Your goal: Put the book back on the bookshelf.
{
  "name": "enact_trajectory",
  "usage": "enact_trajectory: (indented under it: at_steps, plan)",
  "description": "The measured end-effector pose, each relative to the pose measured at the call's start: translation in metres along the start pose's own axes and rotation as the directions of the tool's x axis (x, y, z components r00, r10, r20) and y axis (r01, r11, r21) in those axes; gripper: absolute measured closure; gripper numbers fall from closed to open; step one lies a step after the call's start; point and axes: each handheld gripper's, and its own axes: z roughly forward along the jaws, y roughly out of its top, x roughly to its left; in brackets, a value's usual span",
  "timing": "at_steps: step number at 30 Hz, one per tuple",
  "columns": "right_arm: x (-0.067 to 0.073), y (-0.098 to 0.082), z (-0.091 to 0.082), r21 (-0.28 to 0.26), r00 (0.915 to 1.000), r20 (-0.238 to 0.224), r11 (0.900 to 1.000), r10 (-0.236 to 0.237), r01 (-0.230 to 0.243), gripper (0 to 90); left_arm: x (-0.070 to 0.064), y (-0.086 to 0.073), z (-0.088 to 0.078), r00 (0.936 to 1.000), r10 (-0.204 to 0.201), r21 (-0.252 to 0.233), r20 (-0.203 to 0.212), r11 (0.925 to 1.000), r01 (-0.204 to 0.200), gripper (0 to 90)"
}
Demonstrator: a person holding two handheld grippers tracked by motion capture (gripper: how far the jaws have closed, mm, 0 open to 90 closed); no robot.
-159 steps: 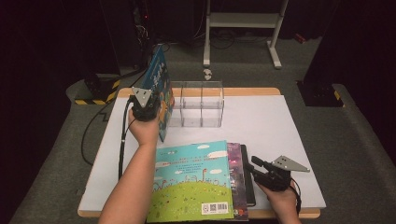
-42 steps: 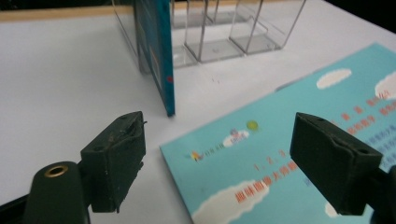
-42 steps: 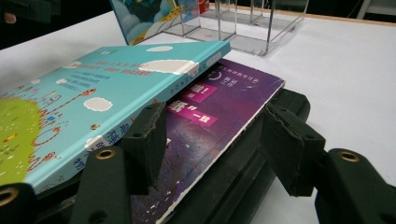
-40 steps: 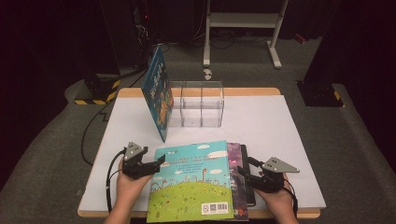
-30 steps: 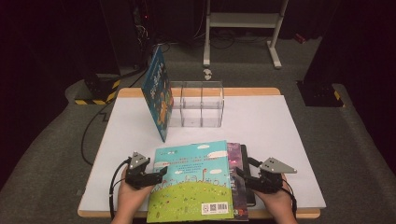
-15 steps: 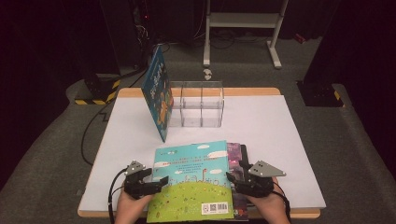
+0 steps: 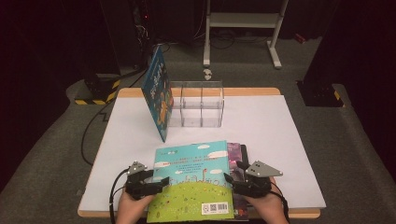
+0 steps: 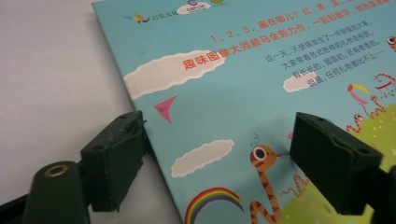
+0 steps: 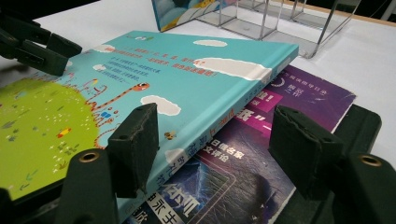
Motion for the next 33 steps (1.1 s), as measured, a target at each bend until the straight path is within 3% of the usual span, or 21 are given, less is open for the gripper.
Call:
enact_trajectory:
  at_steps: [6, 16, 21, 27, 33]
  plan:
    - [-0.002, 0.000, 0.000, -0.005, 0.9999, 0.007, 1.000, 0.008, -0.008, 34.3, -0.008, 0.001, 0.005, 0.9995, 0.024, 0.005, 0.020, 0.9997, -0.024, 21.7]
    - [-0.020, -0.003, -0.010, -0.042, 0.9974, 0.040, 0.997, 0.059, -0.058, 34.5, -0.020, 0.005, 0.013, 0.9958, 0.062, 0.003, 0.068, 0.9981, -0.062, 22.2]
    - [-0.028, -0.005, -0.012, -0.039, 0.9951, 0.069, 0.997, 0.071, -0.068, 35.0, -0.028, 0.009, 0.012, 0.9932, 0.095, -0.035, 0.068, 0.9951, -0.092, 23.8]
    - [-0.035, -0.009, -0.012, -0.014, 0.9918, 0.095, 0.996, 0.086, -0.085, 35.6, -0.032, 0.009, 0.007, 0.9866, 0.142, -0.103, 0.081, 0.9857, -0.133, 24.4]
    - [-0.036, -0.012, -0.009, 0.003, 0.9906, 0.100, 0.996, 0.094, -0.095, 35.6, -0.033, 0.006, 0.004, 0.9861, 0.137, -0.115, 0.093, 0.9853, -0.126, 22.4]
